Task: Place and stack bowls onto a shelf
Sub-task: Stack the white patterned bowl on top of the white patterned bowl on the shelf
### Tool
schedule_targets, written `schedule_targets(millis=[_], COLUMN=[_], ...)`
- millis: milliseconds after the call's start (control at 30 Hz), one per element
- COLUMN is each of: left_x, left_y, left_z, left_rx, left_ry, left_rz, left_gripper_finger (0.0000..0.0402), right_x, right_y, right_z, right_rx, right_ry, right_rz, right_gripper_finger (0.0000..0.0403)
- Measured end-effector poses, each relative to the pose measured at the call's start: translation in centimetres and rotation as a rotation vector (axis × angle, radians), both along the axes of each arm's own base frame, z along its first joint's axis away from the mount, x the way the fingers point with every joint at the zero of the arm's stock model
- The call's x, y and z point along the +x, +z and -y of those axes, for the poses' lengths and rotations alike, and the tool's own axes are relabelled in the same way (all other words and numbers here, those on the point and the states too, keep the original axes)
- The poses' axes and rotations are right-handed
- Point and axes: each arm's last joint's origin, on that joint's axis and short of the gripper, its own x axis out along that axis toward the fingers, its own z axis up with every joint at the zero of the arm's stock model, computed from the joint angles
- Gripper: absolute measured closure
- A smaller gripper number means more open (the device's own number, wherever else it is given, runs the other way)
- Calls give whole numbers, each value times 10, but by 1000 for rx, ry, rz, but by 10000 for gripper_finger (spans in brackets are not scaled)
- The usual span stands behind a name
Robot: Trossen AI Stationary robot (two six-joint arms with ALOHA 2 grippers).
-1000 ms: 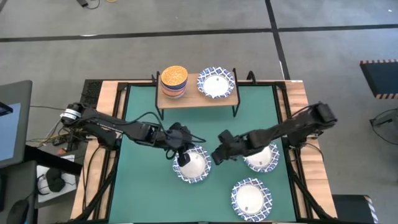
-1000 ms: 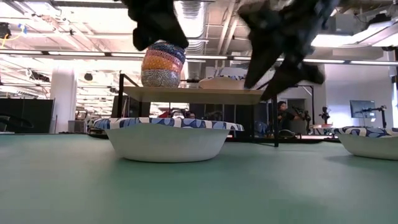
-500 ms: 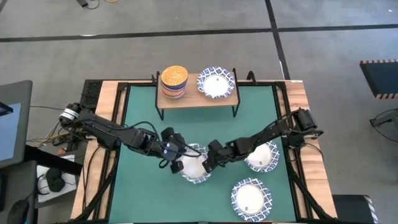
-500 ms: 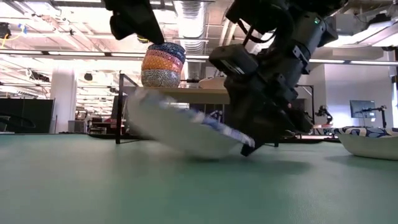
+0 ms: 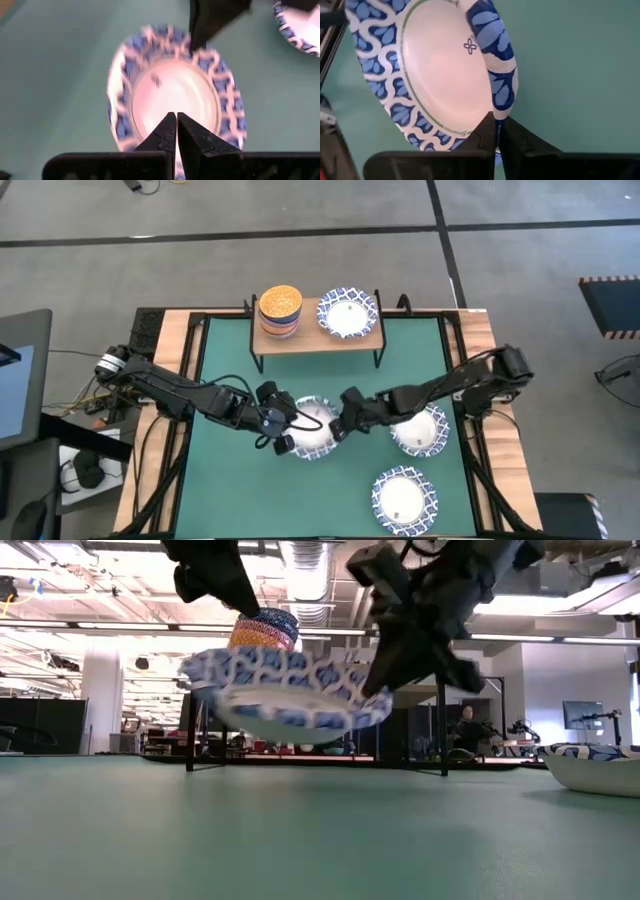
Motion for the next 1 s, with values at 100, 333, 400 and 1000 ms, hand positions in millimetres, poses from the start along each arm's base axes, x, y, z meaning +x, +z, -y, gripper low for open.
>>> schedule_targets(millis=[100,333,400,1000], left_x=[-3,-20,-26,-42], left_y=[0,19,26,46], left_z=[-1,-8,-11,-30], left_rx=[8,31,47,128], left_ry=[1,64,85,135], left_rz=[-21,35,63,114], left_gripper_finger=[402,402,402,401], right_x=[-12,-43,-51,-101], right_y=[17,63,74,133], right_z=[11,37,44,99], right_rx=[-48,-140,-162,-330], right_ry=[-39,-102,-117,-342], right_rz=[-2,59,83,269], right_gripper_finger=[373,379,374,378])
